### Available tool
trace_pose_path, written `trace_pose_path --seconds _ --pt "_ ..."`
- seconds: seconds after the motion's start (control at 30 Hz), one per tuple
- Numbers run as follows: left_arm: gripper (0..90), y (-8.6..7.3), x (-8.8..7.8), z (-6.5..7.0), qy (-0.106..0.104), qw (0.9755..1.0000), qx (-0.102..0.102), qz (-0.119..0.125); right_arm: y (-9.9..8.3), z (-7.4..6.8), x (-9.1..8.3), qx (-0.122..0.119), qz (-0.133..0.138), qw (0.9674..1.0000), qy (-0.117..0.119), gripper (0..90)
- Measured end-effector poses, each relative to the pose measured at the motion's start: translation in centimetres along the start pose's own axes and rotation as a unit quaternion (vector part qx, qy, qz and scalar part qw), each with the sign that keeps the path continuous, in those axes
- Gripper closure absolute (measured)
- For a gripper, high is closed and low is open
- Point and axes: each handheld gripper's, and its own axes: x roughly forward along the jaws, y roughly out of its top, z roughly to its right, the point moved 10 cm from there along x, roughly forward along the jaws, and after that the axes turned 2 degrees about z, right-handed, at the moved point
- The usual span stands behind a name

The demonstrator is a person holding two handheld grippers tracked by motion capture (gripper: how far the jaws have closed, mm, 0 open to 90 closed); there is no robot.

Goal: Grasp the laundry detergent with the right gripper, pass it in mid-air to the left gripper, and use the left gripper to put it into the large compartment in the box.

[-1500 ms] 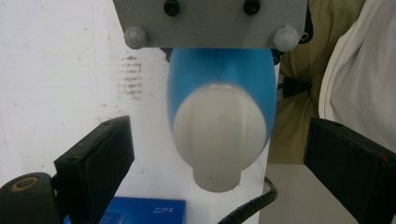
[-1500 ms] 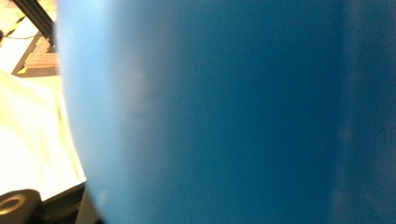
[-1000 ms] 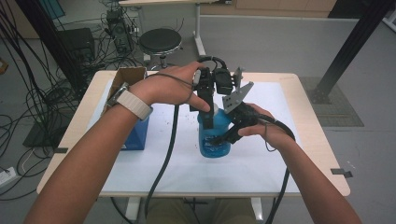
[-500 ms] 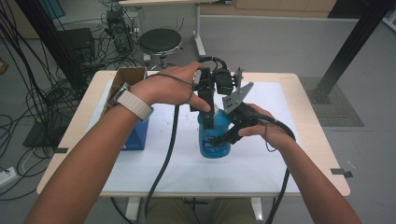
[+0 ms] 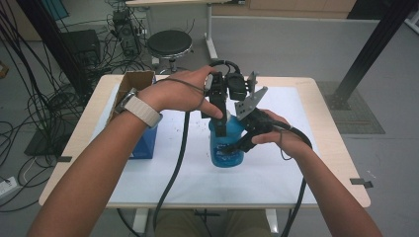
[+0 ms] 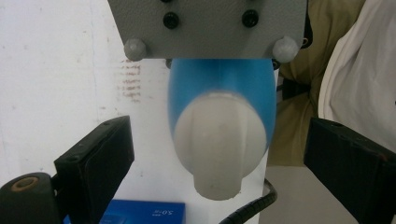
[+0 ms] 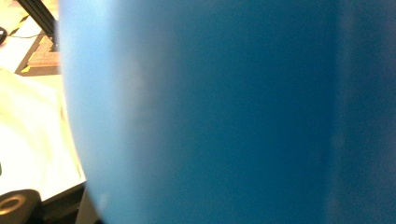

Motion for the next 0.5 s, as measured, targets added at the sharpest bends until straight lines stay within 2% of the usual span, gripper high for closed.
trace_pose_path --seconds 0.5 --pt "9.3 0.19 0.38 -0.09 -0.001 1.0 0.001 0.009 0.34 -0.06 0.02 0.001 0.002 1.0 0.003 42.9"
